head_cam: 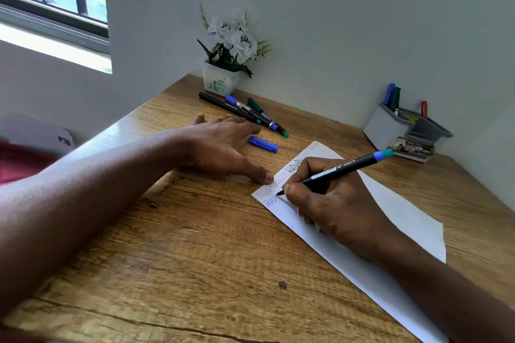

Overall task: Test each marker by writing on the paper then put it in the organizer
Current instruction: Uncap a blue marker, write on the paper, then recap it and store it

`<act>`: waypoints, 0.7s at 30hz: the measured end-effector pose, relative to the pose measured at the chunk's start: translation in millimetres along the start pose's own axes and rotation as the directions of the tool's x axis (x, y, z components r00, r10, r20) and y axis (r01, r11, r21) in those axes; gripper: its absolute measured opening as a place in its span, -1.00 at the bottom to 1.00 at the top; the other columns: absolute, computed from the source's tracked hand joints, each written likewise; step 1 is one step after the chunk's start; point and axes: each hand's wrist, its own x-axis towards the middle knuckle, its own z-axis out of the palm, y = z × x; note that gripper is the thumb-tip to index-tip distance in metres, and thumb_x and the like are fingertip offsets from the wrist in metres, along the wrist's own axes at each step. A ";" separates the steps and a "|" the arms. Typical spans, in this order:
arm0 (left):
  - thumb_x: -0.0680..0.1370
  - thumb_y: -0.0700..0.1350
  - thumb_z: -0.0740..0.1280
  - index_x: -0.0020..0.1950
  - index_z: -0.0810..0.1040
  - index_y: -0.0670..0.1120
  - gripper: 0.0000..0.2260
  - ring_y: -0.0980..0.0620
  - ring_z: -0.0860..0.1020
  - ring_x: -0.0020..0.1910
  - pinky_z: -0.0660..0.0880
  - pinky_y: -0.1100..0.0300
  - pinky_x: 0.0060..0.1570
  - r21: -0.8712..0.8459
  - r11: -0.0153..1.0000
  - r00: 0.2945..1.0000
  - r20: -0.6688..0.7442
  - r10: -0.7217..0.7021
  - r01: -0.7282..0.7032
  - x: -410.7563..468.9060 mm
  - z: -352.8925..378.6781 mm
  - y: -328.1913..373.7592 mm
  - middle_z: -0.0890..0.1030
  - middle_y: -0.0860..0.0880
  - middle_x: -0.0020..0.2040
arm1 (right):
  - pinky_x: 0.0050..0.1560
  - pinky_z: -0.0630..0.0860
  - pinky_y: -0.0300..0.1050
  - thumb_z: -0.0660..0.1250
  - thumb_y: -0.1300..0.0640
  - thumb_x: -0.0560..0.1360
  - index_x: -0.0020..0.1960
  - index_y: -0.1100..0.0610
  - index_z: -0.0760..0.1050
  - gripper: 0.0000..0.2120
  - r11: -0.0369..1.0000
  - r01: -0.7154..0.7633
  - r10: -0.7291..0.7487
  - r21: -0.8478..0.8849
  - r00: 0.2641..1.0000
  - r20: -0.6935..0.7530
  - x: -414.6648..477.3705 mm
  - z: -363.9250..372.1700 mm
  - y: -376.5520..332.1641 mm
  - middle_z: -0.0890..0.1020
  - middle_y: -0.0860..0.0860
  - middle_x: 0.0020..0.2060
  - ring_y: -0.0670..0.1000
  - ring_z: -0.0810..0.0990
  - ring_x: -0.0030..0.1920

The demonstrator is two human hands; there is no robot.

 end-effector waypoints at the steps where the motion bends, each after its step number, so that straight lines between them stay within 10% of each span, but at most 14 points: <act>1: 0.16 0.58 0.19 0.65 0.01 0.19 0.12 0.00 -0.04 0.64 -0.20 -0.29 0.54 -0.001 1.000 1.000 0.001 -0.001 0.001 -0.3 -0.1 0.0 -0.02 0.07 0.68 | -0.46 0.42 -0.33 0.45 0.27 0.45 -0.25 0.21 0.57 -0.88 1.000 0.000 0.000 -0.014 1.000 -0.002 0.4 0.9 -0.6 0.58 -0.04 -0.51 -0.15 0.53 -0.50; 6: 0.17 0.58 0.20 0.65 0.02 0.19 0.11 0.01 -0.05 0.64 -0.21 -0.29 0.54 -0.020 1.000 1.000 -0.003 0.007 -0.007 -0.5 0.7 -0.1 -0.01 0.07 0.68 | -0.45 0.44 -0.28 0.47 0.24 0.44 -0.27 0.18 0.58 -0.87 0.997 0.012 -0.017 -0.071 0.997 -0.069 0.4 4.7 0.8 0.58 -0.01 -0.50 -0.14 0.54 -0.49; 13: 0.24 0.57 0.27 0.64 0.06 0.22 0.03 0.03 0.04 0.62 -0.13 -0.28 0.55 -0.037 0.999 0.998 -0.058 0.034 -0.036 0.9 3.4 -4.1 0.06 0.09 0.66 | -0.37 0.54 -0.23 0.39 0.26 0.55 -0.03 0.32 0.60 -0.89 0.919 -0.145 0.178 0.368 0.982 -0.058 5.1 -4.0 6.2 0.66 0.13 -0.35 0.00 0.62 -0.35; 21: 0.48 0.25 0.44 0.26 0.62 0.25 -0.64 0.09 0.47 0.38 0.40 -0.01 0.35 -0.001 0.980 0.859 -0.482 0.173 -0.199 2.9 10.5 -3.6 0.54 0.18 0.38 | -0.21 0.63 -0.15 0.28 0.04 0.41 0.03 0.25 0.72 -0.62 0.617 -0.265 0.187 0.742 0.964 0.188 15.7 -29.8 9.2 0.71 0.21 -0.15 0.07 0.68 -0.18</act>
